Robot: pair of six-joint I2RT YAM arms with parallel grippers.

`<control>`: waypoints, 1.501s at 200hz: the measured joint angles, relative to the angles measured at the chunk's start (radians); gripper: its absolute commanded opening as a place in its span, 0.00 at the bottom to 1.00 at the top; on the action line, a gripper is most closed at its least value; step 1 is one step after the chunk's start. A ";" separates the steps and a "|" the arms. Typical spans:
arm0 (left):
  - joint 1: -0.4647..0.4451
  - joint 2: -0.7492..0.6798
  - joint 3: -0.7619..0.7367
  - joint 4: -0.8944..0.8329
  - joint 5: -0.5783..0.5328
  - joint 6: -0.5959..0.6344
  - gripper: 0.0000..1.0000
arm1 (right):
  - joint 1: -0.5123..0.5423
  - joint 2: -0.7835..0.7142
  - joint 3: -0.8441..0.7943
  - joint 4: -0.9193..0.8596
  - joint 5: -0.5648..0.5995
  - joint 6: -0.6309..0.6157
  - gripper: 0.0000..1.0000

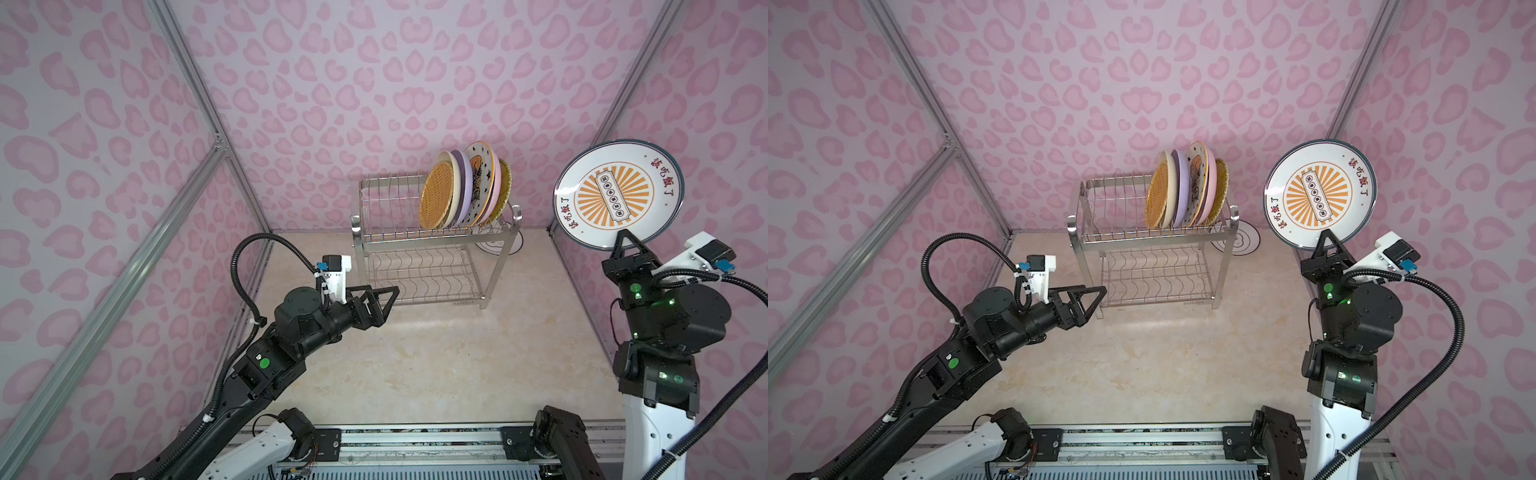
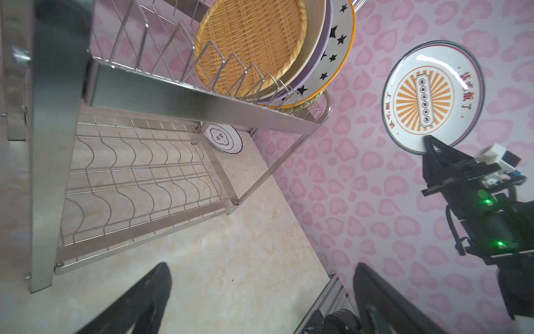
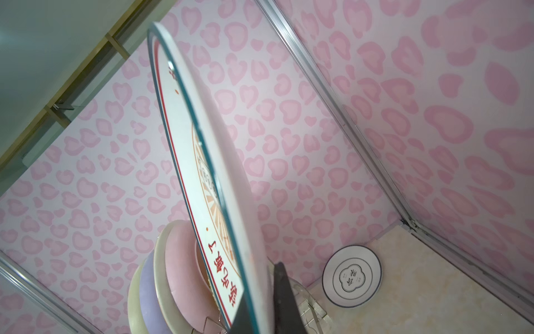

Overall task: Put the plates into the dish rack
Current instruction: 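Carry the sunburst plate toward the left gripper with the right gripper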

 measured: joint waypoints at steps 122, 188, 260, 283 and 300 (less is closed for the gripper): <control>0.000 0.058 0.034 0.077 0.064 -0.050 1.00 | 0.430 0.079 0.201 -0.161 0.155 -0.372 0.00; 0.000 0.019 0.087 0.118 0.087 -0.082 1.00 | 1.030 0.155 0.225 -0.138 0.593 -0.742 0.00; 0.000 -0.021 0.130 0.286 0.142 -0.238 1.00 | 1.541 0.212 0.076 0.209 1.090 -1.312 0.00; 0.000 -0.019 0.129 0.380 0.149 -0.333 0.99 | 1.646 0.233 -0.008 0.403 1.185 -1.537 0.00; 0.000 0.011 0.129 0.456 0.163 -0.418 0.97 | 1.698 0.254 -0.046 0.547 1.242 -1.688 0.00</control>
